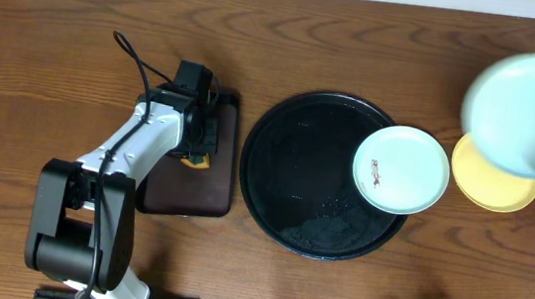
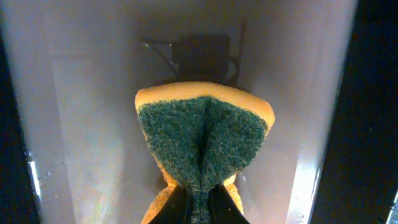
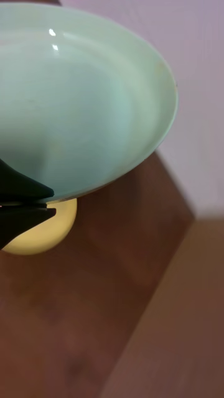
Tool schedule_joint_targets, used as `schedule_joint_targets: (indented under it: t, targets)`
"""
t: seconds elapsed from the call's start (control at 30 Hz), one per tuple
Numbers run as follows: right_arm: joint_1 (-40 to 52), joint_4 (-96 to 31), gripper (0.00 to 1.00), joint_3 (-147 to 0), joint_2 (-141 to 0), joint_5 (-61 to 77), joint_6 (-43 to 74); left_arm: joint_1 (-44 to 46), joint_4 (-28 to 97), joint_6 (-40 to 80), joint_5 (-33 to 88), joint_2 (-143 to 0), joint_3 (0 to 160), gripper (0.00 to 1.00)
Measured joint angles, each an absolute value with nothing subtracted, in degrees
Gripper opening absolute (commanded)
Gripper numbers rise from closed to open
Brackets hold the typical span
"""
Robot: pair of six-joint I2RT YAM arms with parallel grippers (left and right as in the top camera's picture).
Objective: Clean dirty plates on tray and stack at the side
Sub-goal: 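Lift the right pale green plate with the right gripper and carry it right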
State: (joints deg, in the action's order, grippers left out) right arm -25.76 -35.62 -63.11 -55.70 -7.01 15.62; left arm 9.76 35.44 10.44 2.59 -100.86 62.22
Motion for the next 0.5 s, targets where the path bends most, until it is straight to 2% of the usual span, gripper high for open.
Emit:
schedule_joint_targets:
  t: [0.1, 0.2, 0.5]
  targets:
    - [-34.8, -34.0, 0.01, -62.4, -60.9, -6.5, 19.2, 9.8, 35.4, 10.4, 2.6, -100.9, 62.2, 0.08]
    - [-39.6, -32.5, 0.01, -61.7, -69.1, -4.5, 21.1, 9.8, 35.4, 10.4, 2.6, -100.8, 62.2, 0.08]
    - [-40.6, -27.8, 0.02, -60.8, -93.2, 4.9, 20.6, 9.8, 35.4, 10.4, 2.6, -100.8, 62.2, 0.08]
